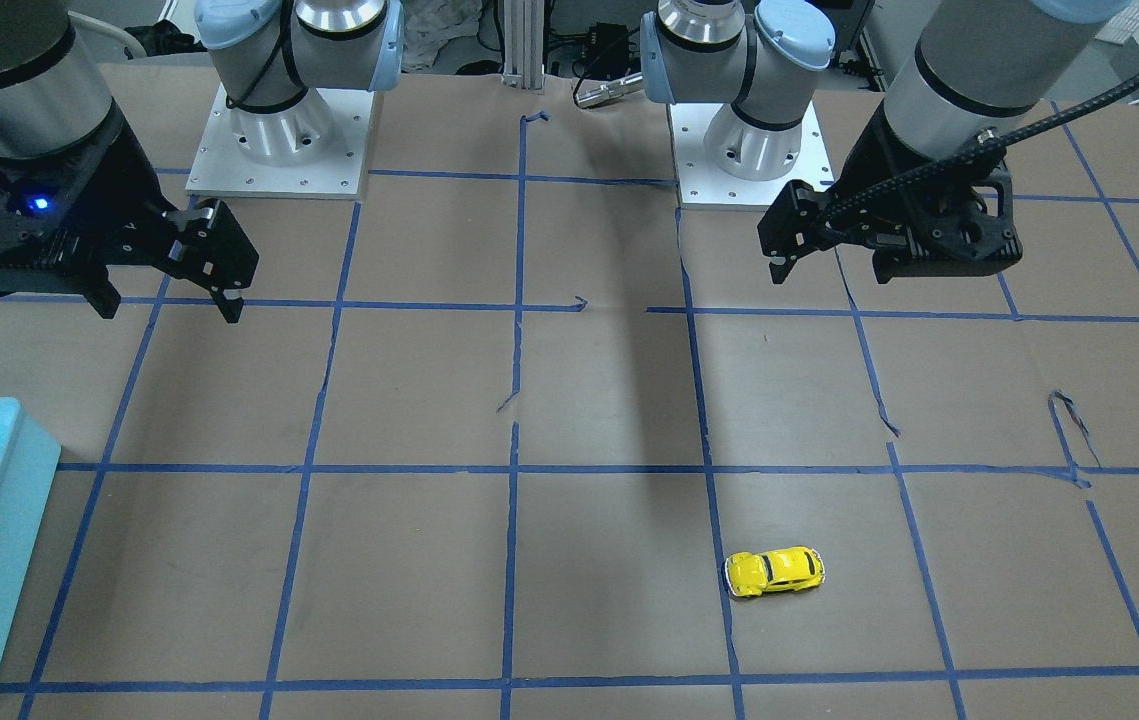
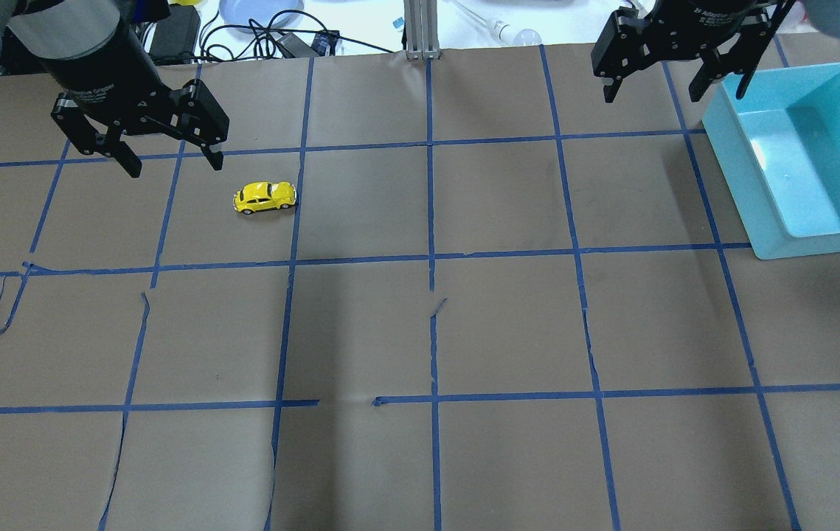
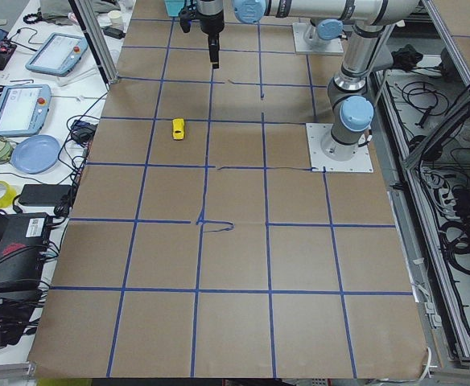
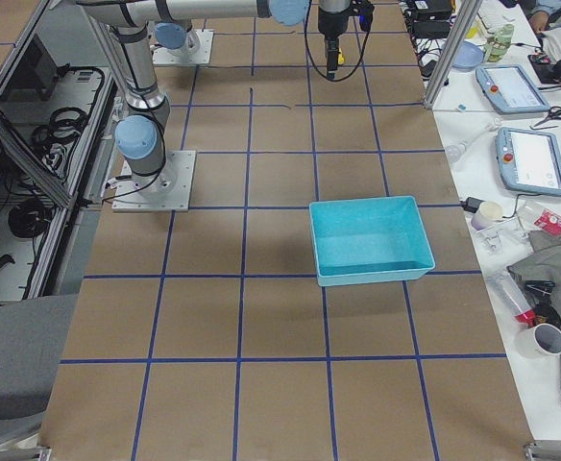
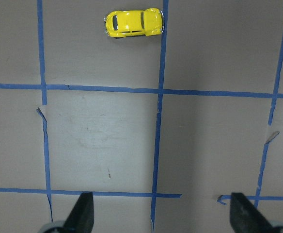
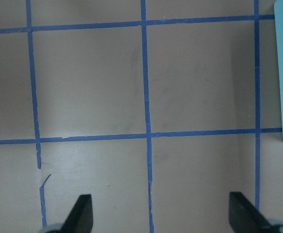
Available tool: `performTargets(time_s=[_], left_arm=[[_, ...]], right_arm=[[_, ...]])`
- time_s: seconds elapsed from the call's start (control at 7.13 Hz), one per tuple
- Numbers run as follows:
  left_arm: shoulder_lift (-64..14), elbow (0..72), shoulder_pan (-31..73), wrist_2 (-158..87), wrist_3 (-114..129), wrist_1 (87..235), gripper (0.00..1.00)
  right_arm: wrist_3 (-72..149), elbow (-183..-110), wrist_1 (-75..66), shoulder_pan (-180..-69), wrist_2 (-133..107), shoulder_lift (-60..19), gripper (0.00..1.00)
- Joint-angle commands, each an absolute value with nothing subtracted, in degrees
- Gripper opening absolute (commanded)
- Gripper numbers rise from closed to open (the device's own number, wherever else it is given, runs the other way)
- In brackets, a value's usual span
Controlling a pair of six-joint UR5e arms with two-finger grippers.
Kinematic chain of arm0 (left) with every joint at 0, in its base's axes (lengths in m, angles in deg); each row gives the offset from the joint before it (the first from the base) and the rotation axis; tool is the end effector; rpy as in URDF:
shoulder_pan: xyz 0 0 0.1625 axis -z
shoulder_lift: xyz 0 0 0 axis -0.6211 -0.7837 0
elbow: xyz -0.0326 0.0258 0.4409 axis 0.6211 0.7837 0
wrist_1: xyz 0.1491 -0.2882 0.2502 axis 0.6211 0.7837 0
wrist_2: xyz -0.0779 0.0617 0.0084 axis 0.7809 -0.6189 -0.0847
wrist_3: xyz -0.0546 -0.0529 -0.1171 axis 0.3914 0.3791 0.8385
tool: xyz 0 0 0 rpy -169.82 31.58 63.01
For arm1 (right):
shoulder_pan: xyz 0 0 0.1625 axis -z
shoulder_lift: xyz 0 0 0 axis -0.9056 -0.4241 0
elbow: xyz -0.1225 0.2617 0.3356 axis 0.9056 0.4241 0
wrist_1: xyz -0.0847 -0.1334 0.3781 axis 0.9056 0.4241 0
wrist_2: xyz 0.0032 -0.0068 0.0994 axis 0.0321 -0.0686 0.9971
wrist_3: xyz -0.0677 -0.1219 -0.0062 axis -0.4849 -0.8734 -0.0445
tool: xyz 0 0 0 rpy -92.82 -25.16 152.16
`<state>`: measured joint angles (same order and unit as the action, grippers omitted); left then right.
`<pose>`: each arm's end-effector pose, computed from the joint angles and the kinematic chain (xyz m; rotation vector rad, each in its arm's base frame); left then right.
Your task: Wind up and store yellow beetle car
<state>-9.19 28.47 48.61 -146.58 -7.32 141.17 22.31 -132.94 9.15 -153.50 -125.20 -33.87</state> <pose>-0.1085 -0.5133 0.4760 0.0762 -3.1247 -0.1000 0.1215 -0.5529 0.4949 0.0550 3.1263 -0.1208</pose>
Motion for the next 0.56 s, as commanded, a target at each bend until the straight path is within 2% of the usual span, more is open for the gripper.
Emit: performTargets(time_s=[0.0,0.42], left_arm=[[-9.26,28.68,48.53,-146.60,-7.36,140.81,1.00],[-9.26,28.68,48.53,-146.51,-6.57,140.80,1.00]], right_arm=[[22.29,-132.83,9.27,-153.33,-125.25,-33.87,1.00],[22.37,-133.53,9.62,-153.50,-125.25,-33.87,1.00]])
